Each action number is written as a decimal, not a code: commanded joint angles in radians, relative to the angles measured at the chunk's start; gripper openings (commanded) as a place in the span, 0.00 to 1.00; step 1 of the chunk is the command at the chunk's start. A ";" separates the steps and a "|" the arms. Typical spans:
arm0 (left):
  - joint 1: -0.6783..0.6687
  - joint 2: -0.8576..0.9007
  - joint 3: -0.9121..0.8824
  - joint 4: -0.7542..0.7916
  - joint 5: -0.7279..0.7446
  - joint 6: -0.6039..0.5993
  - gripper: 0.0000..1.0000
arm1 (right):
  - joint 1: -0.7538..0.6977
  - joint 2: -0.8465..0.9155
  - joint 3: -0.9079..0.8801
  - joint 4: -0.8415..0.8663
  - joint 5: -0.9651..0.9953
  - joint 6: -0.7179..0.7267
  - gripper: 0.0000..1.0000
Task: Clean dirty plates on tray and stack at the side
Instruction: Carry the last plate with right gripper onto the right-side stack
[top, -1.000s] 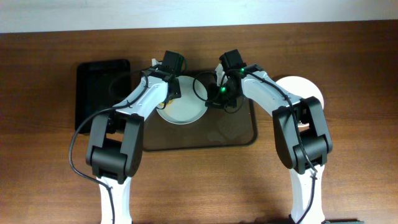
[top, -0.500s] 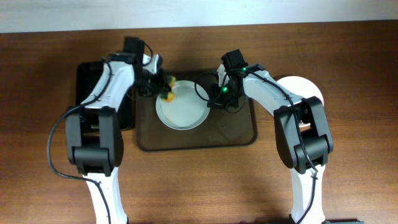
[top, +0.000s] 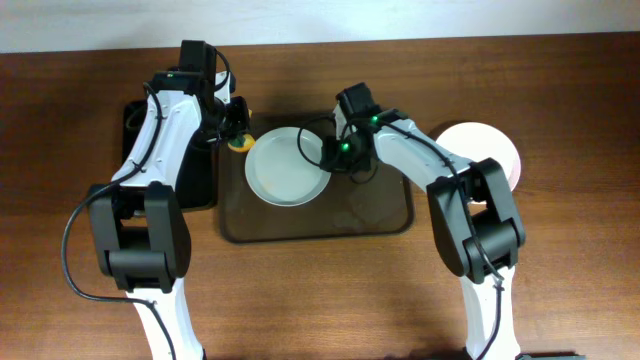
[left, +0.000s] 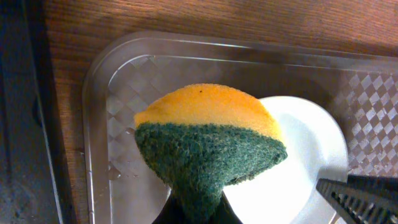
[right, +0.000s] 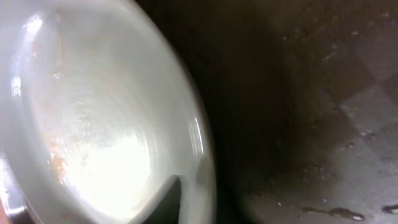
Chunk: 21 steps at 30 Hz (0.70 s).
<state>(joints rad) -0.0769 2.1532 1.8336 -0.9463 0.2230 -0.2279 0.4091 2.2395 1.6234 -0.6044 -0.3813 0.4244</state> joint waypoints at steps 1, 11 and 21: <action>0.008 -0.021 0.011 0.002 -0.022 -0.006 0.01 | 0.008 0.023 -0.004 -0.002 0.039 0.028 0.04; 0.008 -0.021 0.011 0.001 -0.022 -0.006 0.00 | -0.003 -0.349 -0.002 -0.191 0.483 -0.030 0.04; 0.008 -0.021 0.011 0.002 -0.023 -0.006 0.01 | 0.137 -0.485 -0.002 -0.337 1.196 -0.055 0.04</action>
<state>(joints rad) -0.0761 2.1532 1.8336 -0.9466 0.2070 -0.2279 0.4545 1.7962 1.6184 -0.9344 0.5232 0.3779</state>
